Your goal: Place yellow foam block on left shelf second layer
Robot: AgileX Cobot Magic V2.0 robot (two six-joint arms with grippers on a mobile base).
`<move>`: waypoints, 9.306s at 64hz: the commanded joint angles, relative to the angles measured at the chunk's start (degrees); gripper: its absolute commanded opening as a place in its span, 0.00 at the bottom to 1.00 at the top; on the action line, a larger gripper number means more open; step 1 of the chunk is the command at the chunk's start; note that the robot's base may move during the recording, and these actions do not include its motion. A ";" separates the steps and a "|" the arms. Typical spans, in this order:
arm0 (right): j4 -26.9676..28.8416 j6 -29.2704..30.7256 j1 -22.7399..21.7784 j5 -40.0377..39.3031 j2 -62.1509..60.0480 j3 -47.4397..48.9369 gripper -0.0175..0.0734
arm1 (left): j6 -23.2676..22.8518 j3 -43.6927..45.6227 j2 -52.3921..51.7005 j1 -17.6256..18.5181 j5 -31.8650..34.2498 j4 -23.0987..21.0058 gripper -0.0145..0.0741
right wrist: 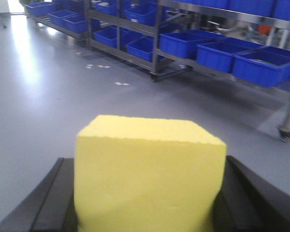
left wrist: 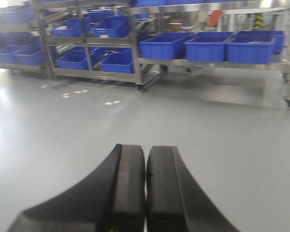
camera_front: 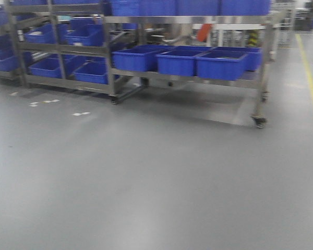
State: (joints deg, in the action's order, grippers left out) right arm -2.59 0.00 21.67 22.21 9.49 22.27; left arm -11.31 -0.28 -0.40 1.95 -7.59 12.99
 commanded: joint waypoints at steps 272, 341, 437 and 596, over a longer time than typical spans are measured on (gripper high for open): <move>-0.56 0.33 -0.27 -5.09 0.72 1.77 0.45 | -0.22 -1.48 -0.76 0.19 5.04 -0.18 0.32; -0.56 0.33 -0.27 -5.09 0.72 1.77 0.45 | -0.22 -1.48 -0.76 0.19 5.04 -0.18 0.32; -0.68 0.33 -0.27 1.97 32.91 26.12 0.45 | -0.22 -1.48 -0.76 0.19 5.04 -0.18 0.32; -2.21 0.00 -6.52 -18.33 46.14 15.60 0.48 | -0.22 -1.48 -0.76 0.19 5.04 -0.18 0.32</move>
State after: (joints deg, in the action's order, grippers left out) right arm -4.19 0.00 15.48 9.21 61.73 38.89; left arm -11.31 -0.28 -0.40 1.95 -7.59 12.99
